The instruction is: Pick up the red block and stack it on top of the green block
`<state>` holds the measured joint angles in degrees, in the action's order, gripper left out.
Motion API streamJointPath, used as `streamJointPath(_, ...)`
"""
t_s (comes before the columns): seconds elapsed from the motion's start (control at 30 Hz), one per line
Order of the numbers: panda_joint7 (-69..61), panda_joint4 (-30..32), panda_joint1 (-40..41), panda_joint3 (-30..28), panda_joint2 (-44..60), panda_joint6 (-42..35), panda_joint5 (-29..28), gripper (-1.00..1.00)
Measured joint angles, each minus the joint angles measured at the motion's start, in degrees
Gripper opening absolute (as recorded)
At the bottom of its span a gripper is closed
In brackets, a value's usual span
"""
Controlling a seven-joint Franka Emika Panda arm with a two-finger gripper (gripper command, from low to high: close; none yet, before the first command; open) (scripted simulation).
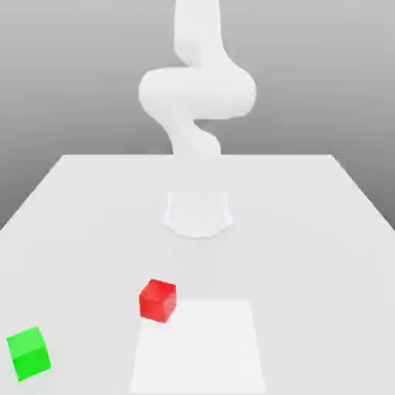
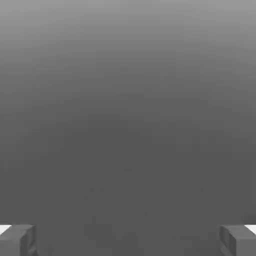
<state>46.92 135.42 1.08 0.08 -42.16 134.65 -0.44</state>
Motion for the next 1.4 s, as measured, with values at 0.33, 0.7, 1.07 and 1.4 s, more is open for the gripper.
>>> streamJointPath(0.33, 4.86, 17.03, 4.96, -0.78, 17.98, 13.6, -1.52, 0.0)
streamJointPath(0.7, 6.25, 30.31, 8.23, -2.63, 45.34, 34.47, 1.38, 0.0)
streamJointPath(1.07, 5.57, 29.43, 9.61, -0.97, 52.69, 40.76, 2.34, -1.0)
streamJointPath(1.4, 8.12, 27.93, 11.29, -2.39, 38.95, 25.52, 1.32, -1.0)
